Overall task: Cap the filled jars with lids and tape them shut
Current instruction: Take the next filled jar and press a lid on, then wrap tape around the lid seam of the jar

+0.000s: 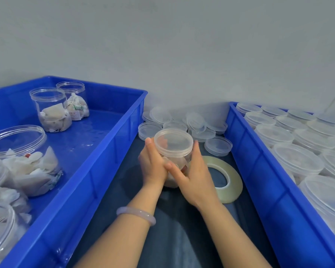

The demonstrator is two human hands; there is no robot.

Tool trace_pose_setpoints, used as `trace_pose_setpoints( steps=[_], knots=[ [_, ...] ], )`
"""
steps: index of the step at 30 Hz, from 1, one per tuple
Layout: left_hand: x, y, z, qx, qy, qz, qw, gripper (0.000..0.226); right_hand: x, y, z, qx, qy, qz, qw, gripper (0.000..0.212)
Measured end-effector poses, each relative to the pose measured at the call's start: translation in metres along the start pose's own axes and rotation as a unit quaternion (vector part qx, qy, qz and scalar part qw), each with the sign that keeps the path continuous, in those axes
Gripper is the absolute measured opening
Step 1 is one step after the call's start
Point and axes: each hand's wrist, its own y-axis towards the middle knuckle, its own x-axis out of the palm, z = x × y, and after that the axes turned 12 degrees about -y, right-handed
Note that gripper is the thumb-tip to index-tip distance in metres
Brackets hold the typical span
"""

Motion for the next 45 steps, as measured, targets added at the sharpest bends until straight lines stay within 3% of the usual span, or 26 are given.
trace_pose_setpoints(
  steps=[3,5,7,10,14,17,20,23,24,26,28,30,36,41,45],
  knots=[
    [0.001,-0.005,0.002,-0.012,0.013,-0.011,1.000,0.053,-0.017,-0.017,0.035,0.083,-0.218,-0.014,0.972,0.095],
    [-0.005,-0.008,0.003,-0.037,0.043,-0.030,0.998,0.054,-0.022,-0.028,0.049,0.065,-0.330,-0.039,0.941,0.079],
    [-0.017,-0.008,0.003,-0.060,0.088,-0.051,0.993,0.047,-0.018,-0.034,0.055,0.047,-0.367,-0.056,0.927,0.073],
    [-0.037,-0.013,0.004,-0.083,0.112,-0.103,0.985,0.051,-0.017,-0.030,0.052,0.069,-0.370,-0.044,0.925,0.064],
    [-0.045,-0.018,0.004,-0.059,0.140,-0.203,0.967,0.084,-0.019,-0.029,0.051,0.081,-0.358,-0.029,0.930,0.048],
    [-0.046,-0.014,0.003,-0.037,0.163,-0.188,0.968,0.069,-0.026,-0.034,0.046,0.087,-0.289,0.033,0.953,0.035],
    [-0.053,-0.003,0.004,-0.049,0.153,-0.183,0.970,0.085,-0.036,-0.037,0.045,0.108,-0.168,0.125,0.972,0.039],
    [-0.053,-0.005,0.008,-0.049,0.181,-0.181,0.966,0.098,-0.039,-0.039,0.045,0.106,-0.126,0.120,0.979,0.042],
    [-0.050,-0.011,0.011,-0.019,0.207,-0.157,0.965,0.102,-0.038,-0.040,0.044,0.098,-0.129,0.112,0.980,0.043],
    [-0.045,-0.024,0.022,0.131,0.217,-0.123,0.959,0.094,-0.037,-0.041,0.040,0.072,-0.136,0.102,0.983,0.043],
    [-0.041,-0.035,0.031,0.271,0.205,-0.148,0.929,0.069,-0.034,-0.042,0.035,0.045,-0.138,0.095,0.985,0.039],
    [-0.038,-0.041,0.032,0.308,0.212,-0.190,0.908,0.054,-0.032,-0.043,0.033,0.032,-0.138,0.088,0.986,0.039],
    [-0.033,-0.044,0.022,0.047,0.135,-0.232,0.962,0.026,-0.032,-0.046,0.033,0.009,-0.128,0.088,0.988,0.044],
    [-0.038,-0.040,0.020,0.016,0.116,-0.226,0.967,0.025,-0.031,-0.045,0.032,0.009,-0.150,0.069,0.986,0.066],
    [-0.038,-0.040,0.018,0.002,0.120,-0.231,0.965,0.028,-0.032,-0.045,0.030,0.004,-0.159,0.060,0.985,0.060]
  ],
)
